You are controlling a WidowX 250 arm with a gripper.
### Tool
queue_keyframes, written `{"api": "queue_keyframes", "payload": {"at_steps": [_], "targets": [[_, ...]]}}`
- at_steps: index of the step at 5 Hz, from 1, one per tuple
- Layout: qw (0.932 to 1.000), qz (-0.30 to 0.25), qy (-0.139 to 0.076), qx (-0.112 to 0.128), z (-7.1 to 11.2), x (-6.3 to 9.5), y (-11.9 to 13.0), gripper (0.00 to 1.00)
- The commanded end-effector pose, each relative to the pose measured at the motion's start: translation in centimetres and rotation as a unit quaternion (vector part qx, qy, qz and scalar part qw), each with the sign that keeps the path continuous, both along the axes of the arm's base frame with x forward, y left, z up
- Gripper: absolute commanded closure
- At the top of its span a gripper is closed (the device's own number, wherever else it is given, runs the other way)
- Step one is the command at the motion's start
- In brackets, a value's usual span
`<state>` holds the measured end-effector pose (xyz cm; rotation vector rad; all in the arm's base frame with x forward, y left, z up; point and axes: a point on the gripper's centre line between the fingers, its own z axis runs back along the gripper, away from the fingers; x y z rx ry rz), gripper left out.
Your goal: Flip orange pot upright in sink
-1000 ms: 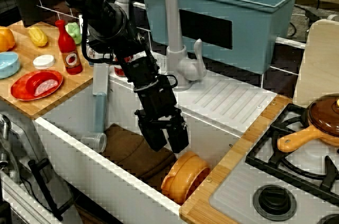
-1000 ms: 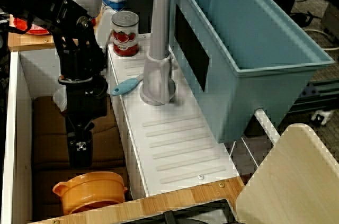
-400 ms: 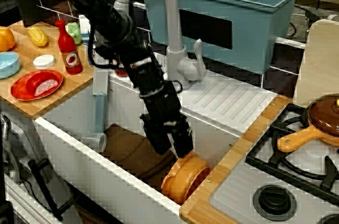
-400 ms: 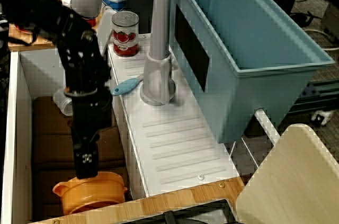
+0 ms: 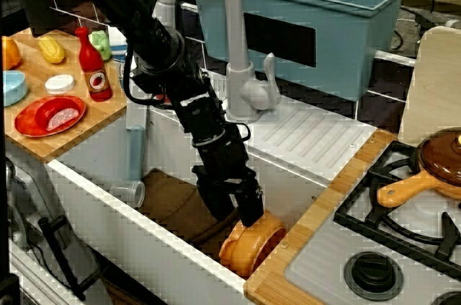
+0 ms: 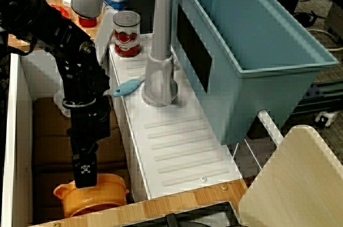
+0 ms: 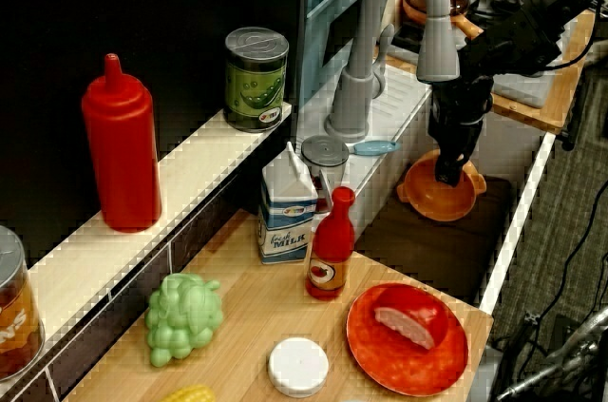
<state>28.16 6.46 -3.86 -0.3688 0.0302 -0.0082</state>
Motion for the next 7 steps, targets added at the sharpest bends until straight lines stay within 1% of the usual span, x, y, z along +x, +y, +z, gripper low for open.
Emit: {"api": "queue_keyframes", "payload": {"at_steps": [1, 2, 3, 4, 5, 6, 7], "targets": [[0.9999, -0.005, -0.013, 0.005, 0.0, -0.1, 0.1, 0.0], [0.9999, 0.002, -0.012, 0.001, 0.0, 0.3, 0.2, 0.0], [0.9997, 0.017, -0.015, -0.005, 0.0, 0.6, 0.3, 1.0], [0.9992, 0.035, -0.015, -0.014, -0.2, 0.6, 0.8, 1.0], [0.9988, 0.045, -0.015, -0.015, -0.3, 0.7, 1.2, 1.0], [0.9981, 0.056, -0.021, -0.014, 0.2, 0.6, 1.7, 1.0], [0.998, 0.059, -0.022, -0.011, 0.5, 0.5, 2.1, 1.0]]}}
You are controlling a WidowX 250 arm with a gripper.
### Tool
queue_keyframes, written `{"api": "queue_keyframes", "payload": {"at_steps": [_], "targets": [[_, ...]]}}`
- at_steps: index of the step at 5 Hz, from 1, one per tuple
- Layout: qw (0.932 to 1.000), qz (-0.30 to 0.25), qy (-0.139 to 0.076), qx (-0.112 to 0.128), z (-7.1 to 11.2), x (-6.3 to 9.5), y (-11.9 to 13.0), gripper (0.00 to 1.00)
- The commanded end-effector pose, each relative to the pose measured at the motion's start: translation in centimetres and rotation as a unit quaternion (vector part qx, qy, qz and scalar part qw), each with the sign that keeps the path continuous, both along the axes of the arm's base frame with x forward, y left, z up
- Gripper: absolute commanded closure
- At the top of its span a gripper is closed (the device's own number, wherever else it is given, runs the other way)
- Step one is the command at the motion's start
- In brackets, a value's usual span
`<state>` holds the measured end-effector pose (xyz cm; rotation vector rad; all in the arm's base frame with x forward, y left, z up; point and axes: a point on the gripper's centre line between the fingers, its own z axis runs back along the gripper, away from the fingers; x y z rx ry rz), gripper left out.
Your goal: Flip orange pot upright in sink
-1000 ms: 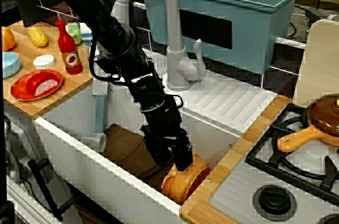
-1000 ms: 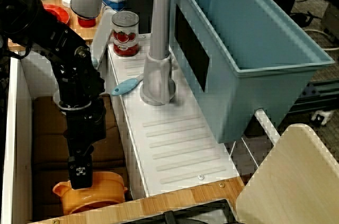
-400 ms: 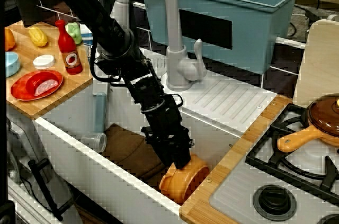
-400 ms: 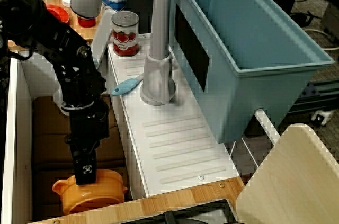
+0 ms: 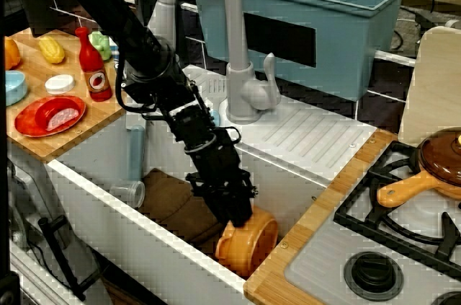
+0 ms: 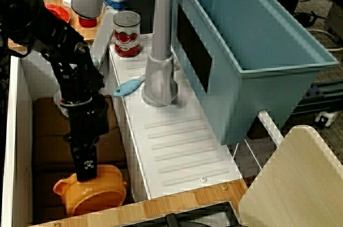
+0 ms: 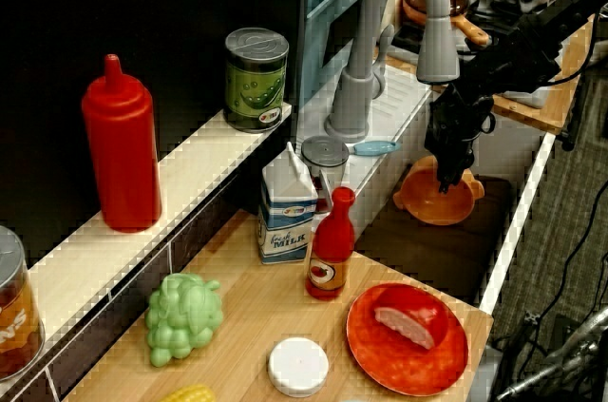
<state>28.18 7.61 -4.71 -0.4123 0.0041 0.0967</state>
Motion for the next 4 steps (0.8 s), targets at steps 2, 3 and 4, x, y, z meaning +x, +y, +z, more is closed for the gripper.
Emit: {"api": "queue_keyframes", "payload": {"at_steps": [2, 3, 4], "targets": [[0.989, -0.045, -0.08, 0.116, 4.4, -1.3, -1.1, 1.0], [0.9803, -0.077, -0.107, 0.148, 5.8, -3.0, -3.4, 1.0], [0.969, -0.1, -0.13, 0.185, 5.3, -4.7, -4.3, 1.0]]}}
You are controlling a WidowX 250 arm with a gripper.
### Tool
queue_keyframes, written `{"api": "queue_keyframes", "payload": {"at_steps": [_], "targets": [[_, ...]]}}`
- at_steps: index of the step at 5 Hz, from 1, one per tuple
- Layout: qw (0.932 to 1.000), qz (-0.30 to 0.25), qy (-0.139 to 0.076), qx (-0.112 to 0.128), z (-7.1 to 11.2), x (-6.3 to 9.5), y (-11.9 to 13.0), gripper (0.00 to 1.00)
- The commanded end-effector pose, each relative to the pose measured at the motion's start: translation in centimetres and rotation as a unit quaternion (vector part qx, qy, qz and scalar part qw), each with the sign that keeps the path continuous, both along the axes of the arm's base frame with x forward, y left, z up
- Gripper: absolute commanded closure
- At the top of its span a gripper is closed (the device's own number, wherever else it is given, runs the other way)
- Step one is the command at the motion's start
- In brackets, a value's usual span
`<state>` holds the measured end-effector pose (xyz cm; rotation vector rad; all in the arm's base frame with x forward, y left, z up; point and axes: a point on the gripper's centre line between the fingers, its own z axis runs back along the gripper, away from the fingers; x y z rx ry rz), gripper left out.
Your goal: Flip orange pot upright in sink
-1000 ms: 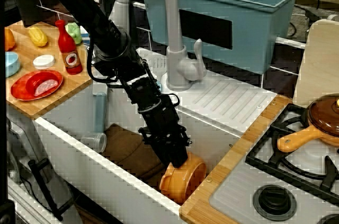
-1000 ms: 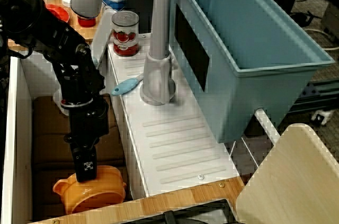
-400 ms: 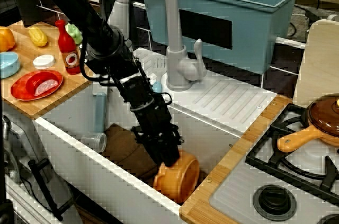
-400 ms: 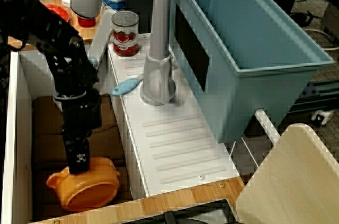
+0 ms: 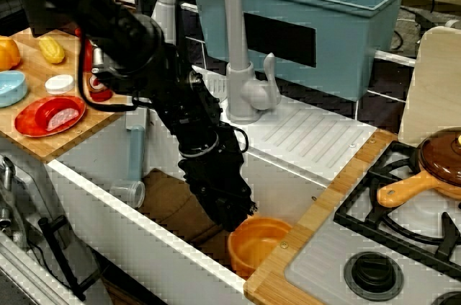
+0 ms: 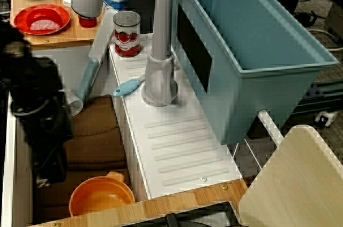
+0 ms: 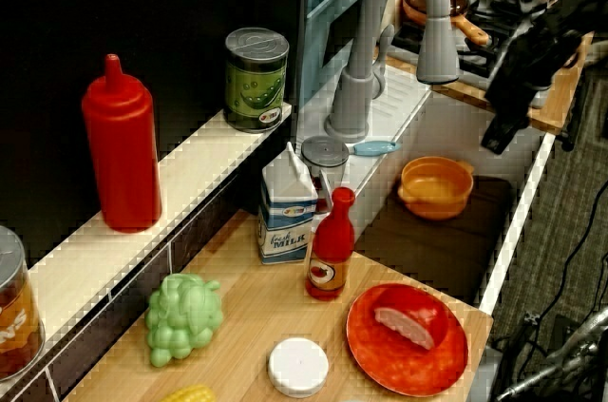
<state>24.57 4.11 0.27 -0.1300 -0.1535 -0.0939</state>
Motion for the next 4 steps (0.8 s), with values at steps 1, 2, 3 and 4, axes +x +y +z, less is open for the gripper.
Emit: {"api": "queue_keyframes", "payload": {"at_steps": [1, 2, 3, 4], "targets": [[0.9972, -0.03, -0.038, 0.056, -0.43, -1.1, -0.06, 1.0], [0.9977, -0.027, -0.024, 0.057, -0.13, -1.06, 0.5, 0.0], [0.9977, -0.027, -0.024, 0.057, -0.13, -1.06, 0.5, 0.0], [0.9977, -0.027, -0.024, 0.057, -0.13, -1.06, 0.5, 0.0]]}}
